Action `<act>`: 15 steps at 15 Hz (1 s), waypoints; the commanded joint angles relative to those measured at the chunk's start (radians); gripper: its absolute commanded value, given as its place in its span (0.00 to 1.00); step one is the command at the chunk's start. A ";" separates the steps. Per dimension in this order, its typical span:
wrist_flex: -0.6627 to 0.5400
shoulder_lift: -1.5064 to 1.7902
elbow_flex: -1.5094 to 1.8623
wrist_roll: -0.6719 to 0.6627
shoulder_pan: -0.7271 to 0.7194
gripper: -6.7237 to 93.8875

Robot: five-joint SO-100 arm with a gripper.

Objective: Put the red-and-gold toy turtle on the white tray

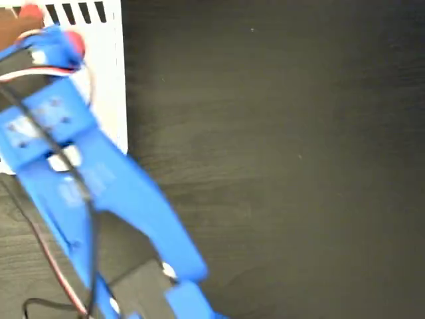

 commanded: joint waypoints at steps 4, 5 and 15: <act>0.015 -0.015 -0.058 0.009 0.025 0.07; 0.026 -0.025 -0.058 0.006 0.029 0.07; 0.046 -0.071 -0.061 -0.008 0.041 0.40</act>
